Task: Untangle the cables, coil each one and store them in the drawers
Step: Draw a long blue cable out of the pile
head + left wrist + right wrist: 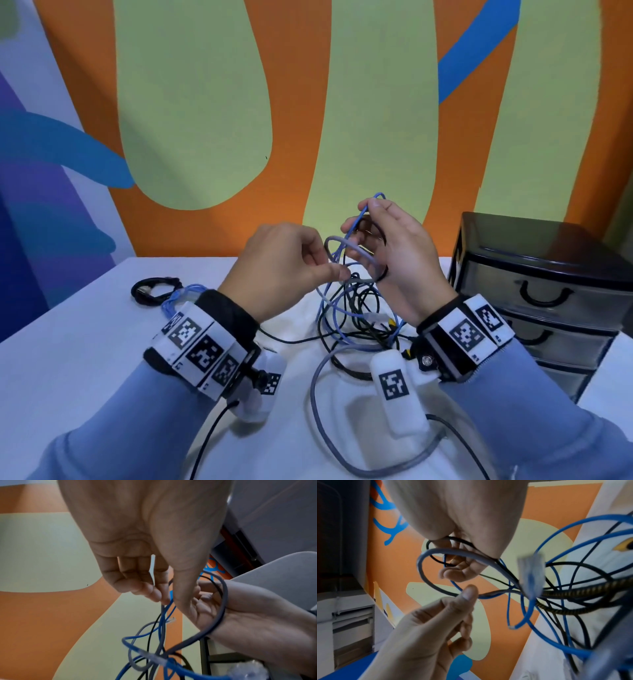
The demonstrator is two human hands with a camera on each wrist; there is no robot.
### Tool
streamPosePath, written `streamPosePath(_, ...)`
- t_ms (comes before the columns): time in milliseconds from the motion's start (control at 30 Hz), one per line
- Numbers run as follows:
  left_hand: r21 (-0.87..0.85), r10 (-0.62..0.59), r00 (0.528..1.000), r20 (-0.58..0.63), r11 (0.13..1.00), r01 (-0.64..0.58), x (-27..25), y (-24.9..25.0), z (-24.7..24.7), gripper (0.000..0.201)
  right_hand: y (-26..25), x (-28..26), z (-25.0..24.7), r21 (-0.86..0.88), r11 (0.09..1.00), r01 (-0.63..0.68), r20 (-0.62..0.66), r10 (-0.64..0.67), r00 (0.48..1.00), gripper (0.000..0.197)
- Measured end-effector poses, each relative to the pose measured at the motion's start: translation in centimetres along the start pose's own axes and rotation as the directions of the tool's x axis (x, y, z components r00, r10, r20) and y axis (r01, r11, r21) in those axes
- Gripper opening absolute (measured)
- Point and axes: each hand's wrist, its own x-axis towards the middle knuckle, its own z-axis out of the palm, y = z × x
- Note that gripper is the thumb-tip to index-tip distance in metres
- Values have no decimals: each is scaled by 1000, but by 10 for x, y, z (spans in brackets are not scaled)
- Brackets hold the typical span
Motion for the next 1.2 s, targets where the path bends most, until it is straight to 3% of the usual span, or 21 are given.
streamPosePath(167,42,39,998,-51,998,-37,0,-2,3,23,-3,-4,4,-13,1000,17,69,-16,997,23)
streamPosePath(233,88,74,992,-98,994,-65,-1,-3,2,21,-6,-4,1,-218,970,105,124,-79,989,42)
streamPosePath(300,92,97,983,-156,992,-83,-1,-3,-1,19,-4,-2,-4,-450,880,151,177,-77,981,63)
streamPosePath(367,58,82,974,-211,996,-71,-1,-2,-2,20,0,-1,-9,-511,854,98,147,-25,989,53)
streamPosePath(433,8,35,970,-240,999,-34,1,-2,-1,16,0,0,-12,-450,892,51,107,-2,994,28)
streamPosePath(500,-136,-73,974,-216,990,44,3,-1,0,16,-1,0,-13,-361,932,26,66,-2,998,23)
streamPosePath(600,-471,-309,940,-144,857,209,6,0,-5,19,-3,2,-11,-219,974,-56,31,64,997,31)
streamPosePath(667,-604,-410,904,-120,753,261,7,0,-8,22,0,6,-10,-151,977,-151,15,155,988,43)
streamPosePath(800,-732,-507,852,-129,629,264,11,-4,-13,20,5,8,-14,-188,929,-318,75,336,939,66)
streamPosePath(933,-794,-579,803,-138,549,259,14,-6,-20,19,2,7,-18,-165,905,-392,102,411,906,79)
streamPosePath(1067,-912,-668,730,-144,376,165,16,-19,-36,27,3,13,-28,-6,944,-330,-188,323,927,71)
streamPosePath(1200,-969,-615,777,-135,247,27,16,-21,-39,21,10,15,-32,-22,963,-268,-386,239,891,55)
